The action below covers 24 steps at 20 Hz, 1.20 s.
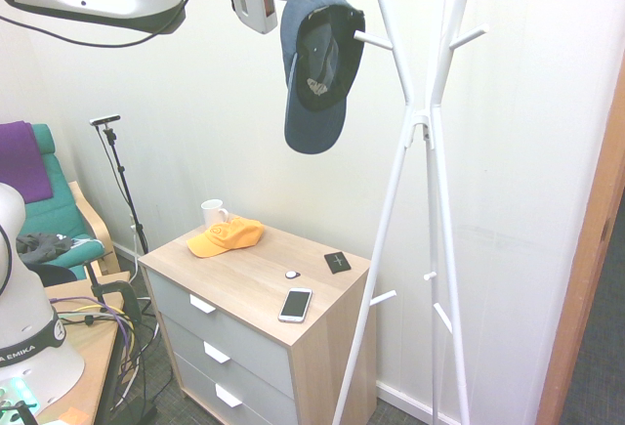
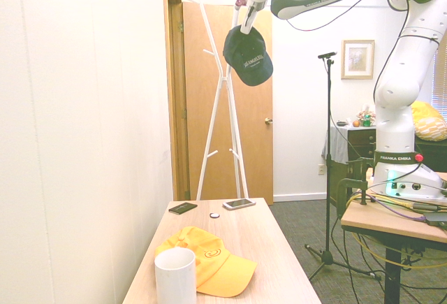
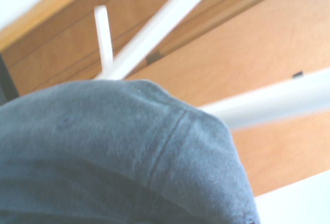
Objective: Hang the cap
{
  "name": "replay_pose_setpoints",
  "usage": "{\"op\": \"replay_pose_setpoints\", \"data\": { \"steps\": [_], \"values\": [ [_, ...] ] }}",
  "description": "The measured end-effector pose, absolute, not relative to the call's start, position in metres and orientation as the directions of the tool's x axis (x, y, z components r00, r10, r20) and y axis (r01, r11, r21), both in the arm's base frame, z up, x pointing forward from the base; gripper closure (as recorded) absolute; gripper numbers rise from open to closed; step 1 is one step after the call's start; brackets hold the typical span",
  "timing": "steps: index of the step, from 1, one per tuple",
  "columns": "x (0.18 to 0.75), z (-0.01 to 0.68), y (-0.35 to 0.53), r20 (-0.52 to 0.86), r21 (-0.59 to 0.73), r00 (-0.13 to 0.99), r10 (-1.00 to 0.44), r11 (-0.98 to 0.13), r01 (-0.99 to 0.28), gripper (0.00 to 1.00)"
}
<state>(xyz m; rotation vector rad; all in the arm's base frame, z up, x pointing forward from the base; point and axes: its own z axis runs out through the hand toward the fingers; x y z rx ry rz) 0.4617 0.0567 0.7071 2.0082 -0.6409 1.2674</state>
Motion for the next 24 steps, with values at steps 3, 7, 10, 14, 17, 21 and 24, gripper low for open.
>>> {"op": "replay_pose_setpoints", "data": {
  "steps": [3, 7, 10, 14, 17, 21, 24],
  "values": [
    [0.468, 0.685, 0.034, 0.904, 0.275, 0.422, -0.073, -0.656, -0.703, 1.00],
    [0.471, 0.662, 0.023, 0.895, 0.278, 0.439, -0.084, -0.665, -0.693, 1.00],
    [0.471, 0.649, 0.027, 0.888, 0.283, 0.452, -0.085, -0.674, -0.683, 1.00],
    [0.469, 0.637, 0.029, 0.883, 0.287, 0.461, -0.088, -0.677, -0.678, 1.00],
    [0.467, 0.632, 0.034, 0.886, 0.264, 0.452, -0.107, -0.685, -0.679, 0.00],
    [0.467, 0.631, 0.037, 0.890, 0.247, 0.441, -0.116, -0.690, -0.681, 0.00],
    [0.467, 0.630, 0.037, 0.891, 0.244, 0.439, -0.118, -0.690, -0.681, 0.00]
  ]
}}
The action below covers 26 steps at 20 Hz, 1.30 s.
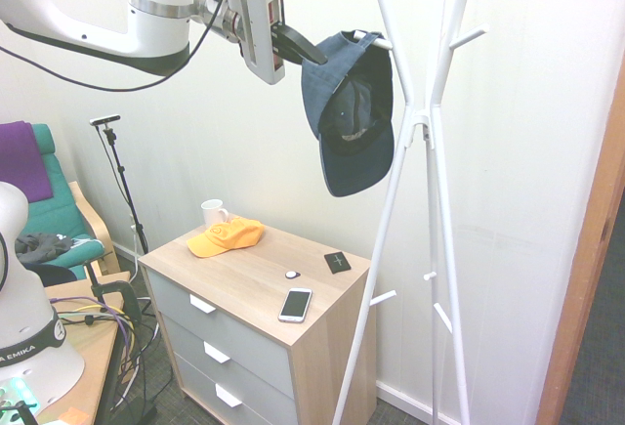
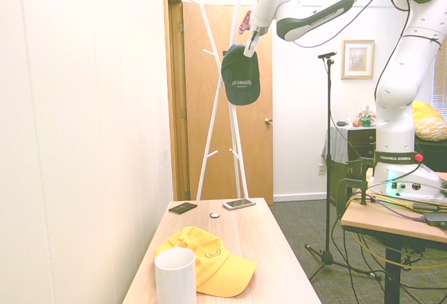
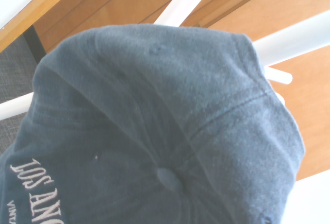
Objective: Hang the cap
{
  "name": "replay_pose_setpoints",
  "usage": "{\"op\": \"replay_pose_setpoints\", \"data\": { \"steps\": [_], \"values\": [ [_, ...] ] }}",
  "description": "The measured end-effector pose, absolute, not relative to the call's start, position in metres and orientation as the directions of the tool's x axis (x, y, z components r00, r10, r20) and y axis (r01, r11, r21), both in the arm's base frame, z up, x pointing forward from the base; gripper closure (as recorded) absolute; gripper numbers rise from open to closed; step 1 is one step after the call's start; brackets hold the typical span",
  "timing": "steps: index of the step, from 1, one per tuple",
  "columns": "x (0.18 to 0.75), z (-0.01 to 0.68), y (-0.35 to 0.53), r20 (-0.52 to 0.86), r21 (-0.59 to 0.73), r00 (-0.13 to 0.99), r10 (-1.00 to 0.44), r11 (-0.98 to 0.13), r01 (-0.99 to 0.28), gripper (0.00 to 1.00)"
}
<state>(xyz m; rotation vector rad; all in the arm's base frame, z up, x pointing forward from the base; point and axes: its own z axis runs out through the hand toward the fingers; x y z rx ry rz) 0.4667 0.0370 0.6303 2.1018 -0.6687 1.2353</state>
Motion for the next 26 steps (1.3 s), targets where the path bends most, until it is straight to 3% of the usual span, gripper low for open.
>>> {"op": "replay_pose_setpoints", "data": {
  "steps": [8, 11, 20, 24, 26],
  "values": [
    [0.468, 0.628, 0.038, 0.890, 0.237, 0.439, -0.126, -0.692, -0.681, 0.00],
    [0.467, 0.623, 0.043, 0.855, 0.165, 0.459, -0.240, -0.714, -0.681, 0.00],
    [0.448, 0.603, 0.110, 0.482, -0.104, 0.649, -0.589, -0.774, -0.625, 0.00],
    [0.447, 0.583, 0.117, 0.253, -0.151, 0.696, -0.672, -0.738, -0.658, 0.00],
    [0.450, 0.579, 0.115, 0.204, -0.155, 0.694, -0.690, -0.723, -0.673, 0.00]
  ]
}}
